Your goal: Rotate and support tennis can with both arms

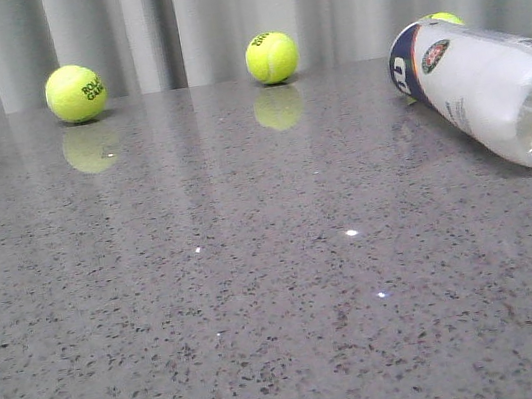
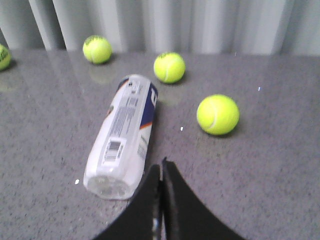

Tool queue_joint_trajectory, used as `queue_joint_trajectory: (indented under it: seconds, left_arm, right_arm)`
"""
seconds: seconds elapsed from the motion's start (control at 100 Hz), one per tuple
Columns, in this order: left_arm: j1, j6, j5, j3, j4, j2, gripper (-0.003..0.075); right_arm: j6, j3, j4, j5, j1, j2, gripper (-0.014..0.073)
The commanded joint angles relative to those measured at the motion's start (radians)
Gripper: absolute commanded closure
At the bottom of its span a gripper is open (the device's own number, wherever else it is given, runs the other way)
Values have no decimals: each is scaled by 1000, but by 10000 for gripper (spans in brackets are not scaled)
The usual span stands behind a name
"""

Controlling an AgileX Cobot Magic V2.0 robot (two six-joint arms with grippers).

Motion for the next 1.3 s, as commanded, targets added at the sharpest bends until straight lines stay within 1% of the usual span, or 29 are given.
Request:
queue_joint_trajectory:
  seconds: [0.0, 0.12, 0.28, 0.35, 0.43, 0.45, 0.46, 0.47, 0.48, 0.5, 0.51, 0.52, 0.54, 0.55, 0.58, 0.61, 0.64, 0.73, 0.87, 0.96, 1.13, 1.29]
  left_arm:
    - [3, -8, -76, 49, -7, -40, 741]
    - [3, -8, -76, 49, -7, -40, 741]
    - [3, -8, -76, 49, -7, -40, 741]
    - [3, -8, -76, 49, -7, -40, 741]
    - [3, -8, -76, 49, -7, -40, 741]
    - [3, -8, -76, 49, -7, -40, 741]
    - [3, -8, -76, 49, -7, -40, 741]
    - [3, -8, -76, 49, -7, -40, 741]
    - [3, -8, -76, 49, -7, -40, 741]
    - [3, -8, -76, 49, -7, -40, 741]
    - [3, -8, -76, 49, -7, -40, 741]
    - [3, -8, -76, 49, -7, -40, 741]
    - [3, -8, -76, 49, -7, -40, 741]
    - [3, -8, -76, 49, -7, -40, 741]
    - [3, -8, -76, 49, -7, -40, 741]
    - [3, -8, -76, 49, -7, -40, 741]
    - [3, -8, -76, 49, -7, -40, 741]
    - [3, -8, -76, 49, -7, -40, 741]
    - [3, -8, -76, 49, -7, -40, 741]
    - [3, -8, -76, 49, -7, -40, 741]
    - [3, -8, -76, 49, -7, -40, 741]
    - [3, -8, -76, 49, -7, -40, 741]
  right_arm:
    - [0, -113, 25, 63, -3, 123, 662]
    - [0, -169, 43, 69, -3, 241, 662]
    - [0, -177, 43, 40, -3, 351, 656]
    - [0, -177, 43, 48, -3, 384, 612]
    - [-1, -177, 45, 63, -3, 411, 486]
    - [-1, -177, 45, 69, -3, 414, 421]
    - [-1, -177, 45, 69, -3, 414, 421]
    - [-1, -177, 45, 75, -3, 417, 385]
    - [-1, -177, 45, 75, -3, 418, 367]
    - [-1, -177, 45, 82, -3, 422, 287]
    - [-1, -177, 45, 83, -3, 422, 287]
    - [-1, -177, 45, 84, -3, 423, 225]
    - [-1, -177, 45, 86, -3, 423, 182]
    - [-1, -177, 45, 86, -3, 423, 140]
    - [-1, -177, 45, 87, -3, 423, 78]
    - [-1, -177, 48, 87, -3, 423, -15]
    - [-1, -177, 49, 87, -3, 423, -79]
    - [-6, -177, 64, 87, -3, 423, -45]
    - [-52, -182, 107, 67, -3, 431, -43]
    - [-67, -216, 123, 59, -3, 466, -43]
    - [-68, -311, 134, 60, 3, 603, -43]
    - [-71, -412, 138, 51, 59, 752, -43]
